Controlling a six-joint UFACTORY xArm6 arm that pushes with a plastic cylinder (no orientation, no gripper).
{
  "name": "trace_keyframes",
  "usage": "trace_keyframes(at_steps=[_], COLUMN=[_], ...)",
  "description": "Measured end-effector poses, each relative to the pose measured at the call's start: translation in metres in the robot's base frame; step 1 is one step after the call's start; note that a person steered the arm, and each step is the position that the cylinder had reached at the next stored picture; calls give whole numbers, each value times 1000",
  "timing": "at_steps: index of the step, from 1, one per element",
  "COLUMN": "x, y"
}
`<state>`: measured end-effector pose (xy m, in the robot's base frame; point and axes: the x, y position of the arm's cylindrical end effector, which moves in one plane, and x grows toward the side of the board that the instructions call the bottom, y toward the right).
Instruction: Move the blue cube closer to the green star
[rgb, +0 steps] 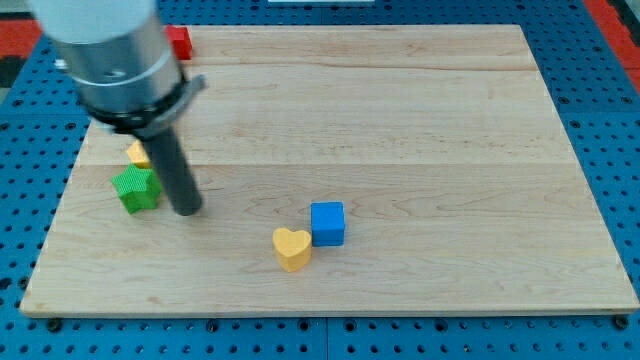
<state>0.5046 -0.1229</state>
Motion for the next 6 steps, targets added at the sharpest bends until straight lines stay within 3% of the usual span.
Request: trace_keyframes(at_steps=[2, 3, 4, 6], x=[-18, 4, 38, 2], y=[131, 189, 178, 110])
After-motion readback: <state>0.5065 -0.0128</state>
